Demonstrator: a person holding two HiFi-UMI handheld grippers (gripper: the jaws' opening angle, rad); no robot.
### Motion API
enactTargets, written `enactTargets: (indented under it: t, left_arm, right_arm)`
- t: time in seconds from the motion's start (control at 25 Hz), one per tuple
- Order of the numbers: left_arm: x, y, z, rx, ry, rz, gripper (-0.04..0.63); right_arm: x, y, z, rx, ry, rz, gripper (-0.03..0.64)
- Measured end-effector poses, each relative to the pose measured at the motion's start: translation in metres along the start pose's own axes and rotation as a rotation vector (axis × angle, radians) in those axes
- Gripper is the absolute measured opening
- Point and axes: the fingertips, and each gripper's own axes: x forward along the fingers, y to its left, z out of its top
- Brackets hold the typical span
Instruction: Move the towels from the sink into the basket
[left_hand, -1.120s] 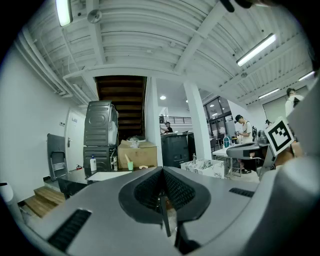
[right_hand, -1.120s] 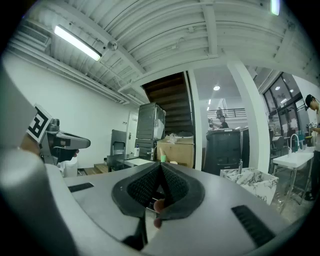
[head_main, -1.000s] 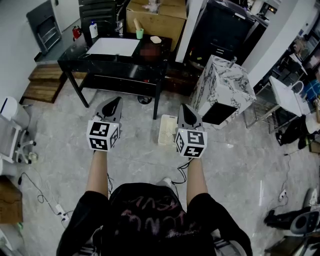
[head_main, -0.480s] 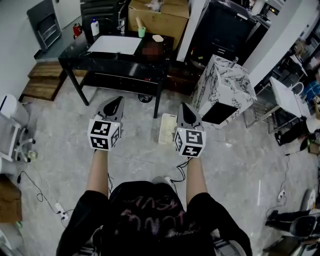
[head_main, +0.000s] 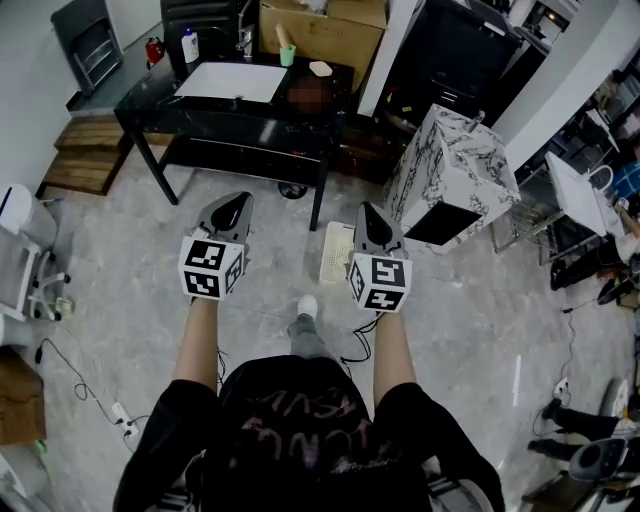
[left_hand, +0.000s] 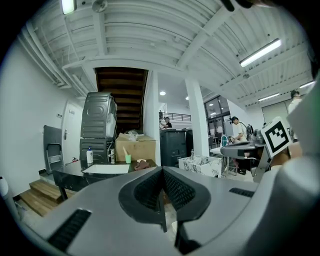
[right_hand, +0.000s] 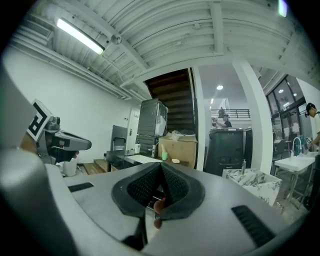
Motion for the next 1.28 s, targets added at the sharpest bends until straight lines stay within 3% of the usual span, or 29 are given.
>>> enactTargets:
  t: [0.32, 0.92, 1.28]
  left_arm:
    - [0.065, 0.03, -0.009, 0.0, 0.037, -0.004, 0.015]
    - [0.266, 0.091, -0.004, -0.014, 0.115, 0.0, 0.015]
    - [0.326, 0.101, -0.004, -0.021, 0.136, -0.004, 0.015]
  right_arm:
    - [0.074, -0.017, -0.008, 0.014, 0.011, 0.014, 0.015]
    - [0.274, -0.103, -0.012, 0.034, 0.049, 0.051, 0.015]
    - [0.331, -0.128, -0.016, 0.04, 0.068, 0.075, 0.015]
